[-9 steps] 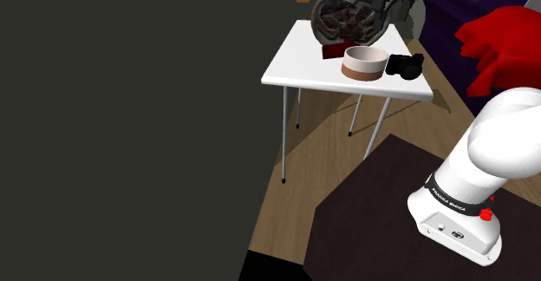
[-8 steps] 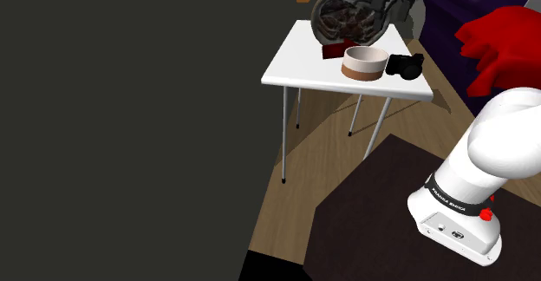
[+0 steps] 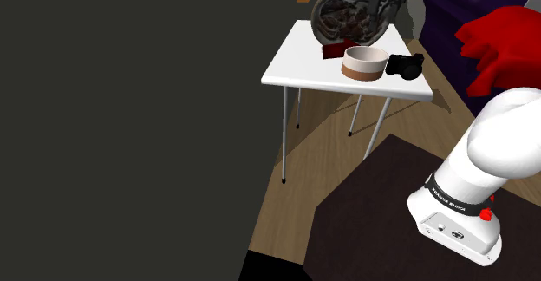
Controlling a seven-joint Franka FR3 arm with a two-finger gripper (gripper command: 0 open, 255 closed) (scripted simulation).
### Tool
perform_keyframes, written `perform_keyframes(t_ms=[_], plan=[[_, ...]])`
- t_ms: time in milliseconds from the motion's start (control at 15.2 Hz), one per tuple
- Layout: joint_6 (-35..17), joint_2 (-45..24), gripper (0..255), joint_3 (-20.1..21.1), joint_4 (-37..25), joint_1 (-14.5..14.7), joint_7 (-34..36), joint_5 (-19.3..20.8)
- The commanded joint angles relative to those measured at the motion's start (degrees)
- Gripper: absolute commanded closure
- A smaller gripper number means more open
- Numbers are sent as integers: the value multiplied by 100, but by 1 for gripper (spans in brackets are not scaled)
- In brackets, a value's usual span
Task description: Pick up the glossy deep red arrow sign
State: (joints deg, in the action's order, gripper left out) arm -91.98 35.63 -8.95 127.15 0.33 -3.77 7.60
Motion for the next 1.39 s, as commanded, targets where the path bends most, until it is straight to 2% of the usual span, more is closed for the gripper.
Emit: perform_keyframes(t_ms=[0,330,660,990,1320], plan=[[-201,-297,0,-240,-78,-10,-364,102],[-592,-1210,0,-771,-555,2,-1210,183],[-899,-2263,0,-1239,-1230,7,-2091,50],[-1069,-3446,0,-1586,-2117,-82,-3005,-307],[-1038,-4733,0,-1730,-3257,-361,-3877,-803]])
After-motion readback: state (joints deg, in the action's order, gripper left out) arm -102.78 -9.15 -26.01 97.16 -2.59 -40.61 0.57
